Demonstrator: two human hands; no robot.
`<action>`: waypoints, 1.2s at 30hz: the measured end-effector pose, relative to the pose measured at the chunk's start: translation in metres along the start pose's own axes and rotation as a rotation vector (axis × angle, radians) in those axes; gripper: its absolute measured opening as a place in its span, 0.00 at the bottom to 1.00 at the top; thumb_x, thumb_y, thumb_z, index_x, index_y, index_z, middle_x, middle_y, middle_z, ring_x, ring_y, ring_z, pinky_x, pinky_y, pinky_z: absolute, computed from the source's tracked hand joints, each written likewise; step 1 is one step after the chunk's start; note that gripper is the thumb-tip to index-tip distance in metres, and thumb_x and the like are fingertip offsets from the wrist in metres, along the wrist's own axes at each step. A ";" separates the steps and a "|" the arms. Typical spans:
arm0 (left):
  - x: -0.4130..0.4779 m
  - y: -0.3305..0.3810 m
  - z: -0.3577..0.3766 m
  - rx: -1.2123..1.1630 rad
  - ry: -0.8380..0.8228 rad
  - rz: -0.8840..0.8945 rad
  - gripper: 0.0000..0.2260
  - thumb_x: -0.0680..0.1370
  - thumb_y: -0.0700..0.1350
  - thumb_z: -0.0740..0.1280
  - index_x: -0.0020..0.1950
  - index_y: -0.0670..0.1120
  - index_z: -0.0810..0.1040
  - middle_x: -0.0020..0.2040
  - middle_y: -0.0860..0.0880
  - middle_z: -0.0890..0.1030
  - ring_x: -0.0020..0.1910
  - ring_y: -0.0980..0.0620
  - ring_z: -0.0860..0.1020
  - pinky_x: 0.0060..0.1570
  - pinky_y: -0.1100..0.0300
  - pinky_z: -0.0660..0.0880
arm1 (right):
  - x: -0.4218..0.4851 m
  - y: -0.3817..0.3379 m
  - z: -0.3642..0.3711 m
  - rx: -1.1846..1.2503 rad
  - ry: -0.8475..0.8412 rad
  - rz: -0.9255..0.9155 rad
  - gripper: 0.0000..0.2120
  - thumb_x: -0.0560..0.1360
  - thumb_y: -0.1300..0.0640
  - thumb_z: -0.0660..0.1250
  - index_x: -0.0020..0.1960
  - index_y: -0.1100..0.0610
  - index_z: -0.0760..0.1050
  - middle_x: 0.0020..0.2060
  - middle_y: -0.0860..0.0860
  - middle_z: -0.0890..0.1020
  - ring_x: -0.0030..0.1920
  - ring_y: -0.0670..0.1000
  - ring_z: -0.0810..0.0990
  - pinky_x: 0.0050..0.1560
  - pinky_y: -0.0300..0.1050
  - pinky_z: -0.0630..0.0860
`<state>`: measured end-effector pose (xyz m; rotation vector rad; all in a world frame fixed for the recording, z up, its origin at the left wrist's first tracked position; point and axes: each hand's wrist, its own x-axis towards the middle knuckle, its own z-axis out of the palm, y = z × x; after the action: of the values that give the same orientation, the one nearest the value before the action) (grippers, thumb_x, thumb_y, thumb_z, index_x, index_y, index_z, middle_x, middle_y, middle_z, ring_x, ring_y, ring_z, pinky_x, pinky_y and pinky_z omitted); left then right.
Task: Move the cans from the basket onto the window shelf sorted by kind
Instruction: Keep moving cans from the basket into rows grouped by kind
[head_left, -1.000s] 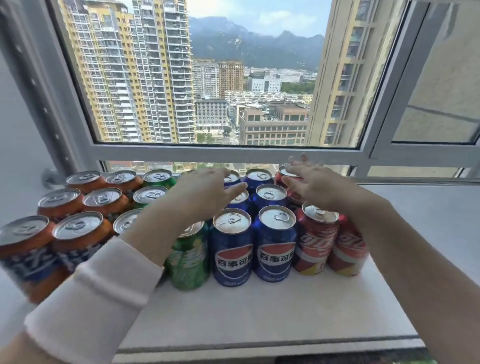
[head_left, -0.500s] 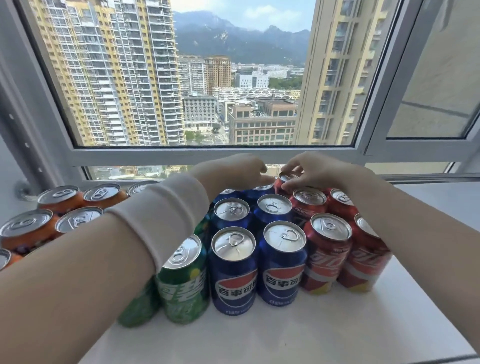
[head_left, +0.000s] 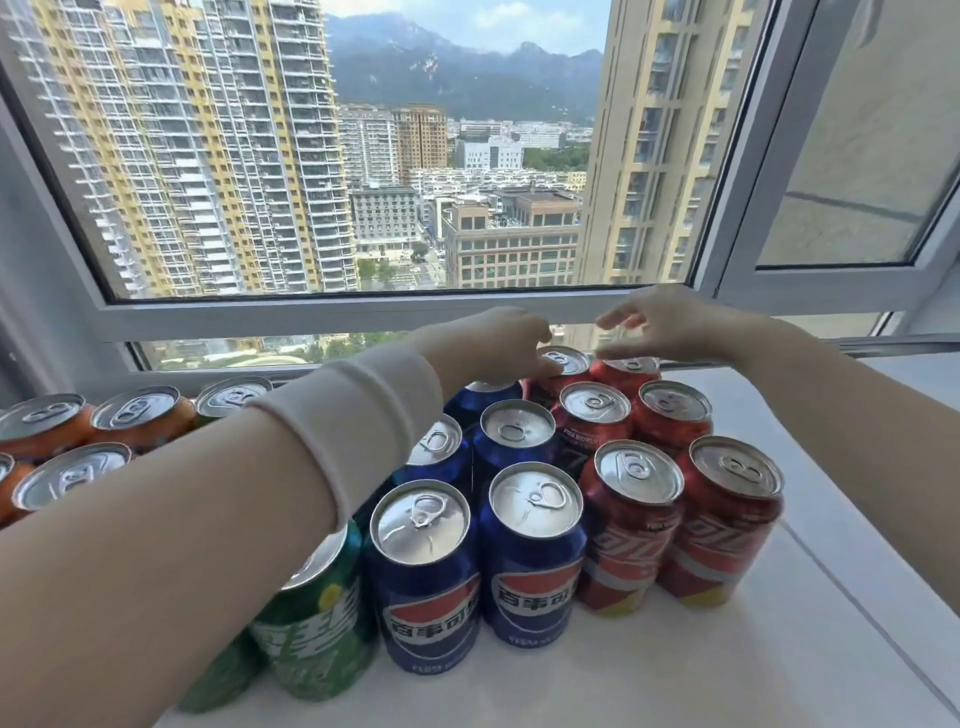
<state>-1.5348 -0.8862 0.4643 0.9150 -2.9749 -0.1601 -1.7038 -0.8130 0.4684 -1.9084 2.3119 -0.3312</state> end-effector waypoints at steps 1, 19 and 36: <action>0.004 0.003 0.001 0.008 -0.008 0.010 0.22 0.80 0.52 0.59 0.71 0.42 0.66 0.68 0.45 0.71 0.66 0.47 0.70 0.63 0.57 0.65 | -0.003 0.006 0.000 0.010 -0.014 0.028 0.25 0.70 0.47 0.70 0.63 0.58 0.73 0.62 0.52 0.77 0.61 0.51 0.75 0.54 0.39 0.68; 0.027 0.017 0.004 0.012 0.019 0.025 0.20 0.76 0.54 0.64 0.62 0.43 0.77 0.59 0.45 0.79 0.56 0.47 0.76 0.52 0.58 0.70 | -0.006 0.009 -0.004 -0.040 -0.058 0.021 0.22 0.68 0.47 0.73 0.60 0.53 0.78 0.54 0.48 0.81 0.47 0.45 0.75 0.33 0.32 0.63; -0.042 -0.056 -0.024 0.039 -0.195 -0.113 0.23 0.78 0.53 0.62 0.70 0.44 0.68 0.68 0.46 0.71 0.65 0.48 0.71 0.66 0.57 0.65 | 0.006 -0.083 0.014 -0.064 -0.084 -0.219 0.26 0.73 0.48 0.68 0.67 0.58 0.70 0.64 0.52 0.76 0.63 0.50 0.74 0.55 0.36 0.65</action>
<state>-1.4673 -0.9109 0.4826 1.1354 -3.1130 -0.2061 -1.6226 -0.8353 0.4757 -2.1676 2.0892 -0.1960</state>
